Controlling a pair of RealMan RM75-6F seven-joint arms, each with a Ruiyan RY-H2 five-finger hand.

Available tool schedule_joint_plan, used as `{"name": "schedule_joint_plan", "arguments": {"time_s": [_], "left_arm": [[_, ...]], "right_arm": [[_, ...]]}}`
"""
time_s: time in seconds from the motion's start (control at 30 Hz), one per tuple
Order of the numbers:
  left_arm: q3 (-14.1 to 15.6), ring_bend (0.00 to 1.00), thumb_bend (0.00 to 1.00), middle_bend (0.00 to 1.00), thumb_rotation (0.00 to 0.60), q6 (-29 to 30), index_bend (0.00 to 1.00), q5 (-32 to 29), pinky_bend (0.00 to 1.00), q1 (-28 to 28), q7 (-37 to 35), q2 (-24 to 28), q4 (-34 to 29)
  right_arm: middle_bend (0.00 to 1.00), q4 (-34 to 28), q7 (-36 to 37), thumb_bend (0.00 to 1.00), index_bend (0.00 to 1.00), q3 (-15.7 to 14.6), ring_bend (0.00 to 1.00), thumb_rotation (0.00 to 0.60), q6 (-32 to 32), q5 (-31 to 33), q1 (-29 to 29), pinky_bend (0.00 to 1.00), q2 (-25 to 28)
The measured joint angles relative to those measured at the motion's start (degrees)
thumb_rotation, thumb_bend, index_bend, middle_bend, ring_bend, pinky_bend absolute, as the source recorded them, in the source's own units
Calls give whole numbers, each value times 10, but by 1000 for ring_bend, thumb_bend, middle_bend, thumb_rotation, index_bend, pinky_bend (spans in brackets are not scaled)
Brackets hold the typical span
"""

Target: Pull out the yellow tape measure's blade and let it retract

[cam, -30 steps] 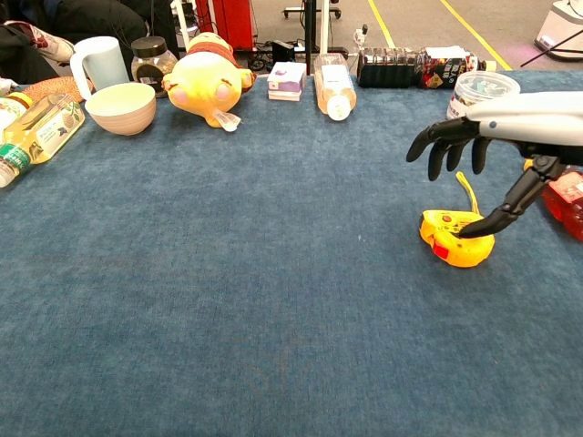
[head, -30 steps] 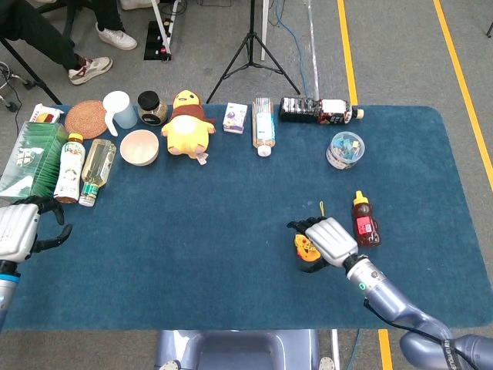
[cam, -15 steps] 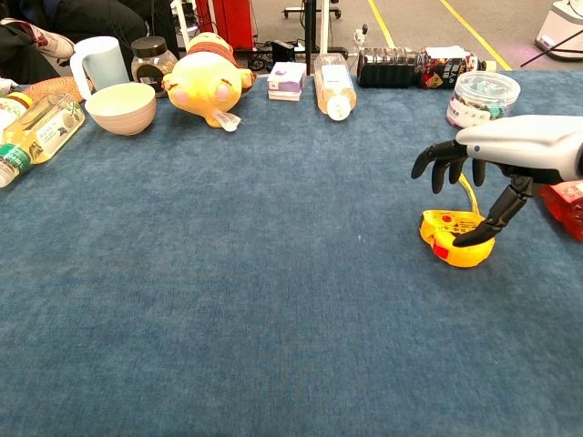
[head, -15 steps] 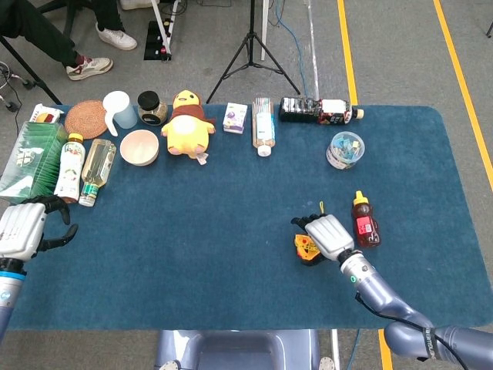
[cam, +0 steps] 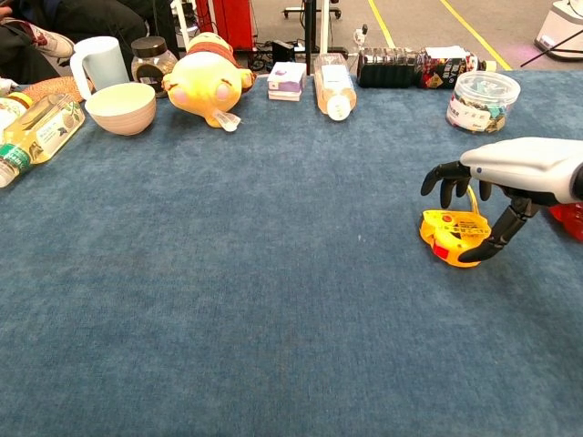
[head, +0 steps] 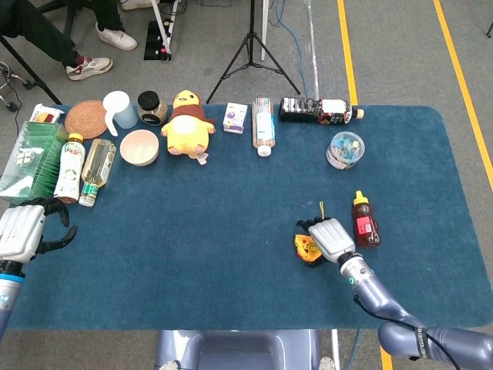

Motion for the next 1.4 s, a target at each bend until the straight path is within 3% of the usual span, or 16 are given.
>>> {"name": "schedule_joint_plan", "arguments": {"time_s": [0.87, 1.4], "left_arm": [[12, 347, 301, 448, 526, 13, 602, 6, 360, 12, -20, 12, 2], [17, 347, 302, 448, 526, 9, 602, 16, 360, 13, -37, 7, 15]], "right_arm": [[304, 98, 25, 177, 215, 1, 261, 443, 3, -30, 20, 303, -28], [307, 33, -3, 177, 221, -14, 264, 441, -13, 16, 19, 313, 10]]}}
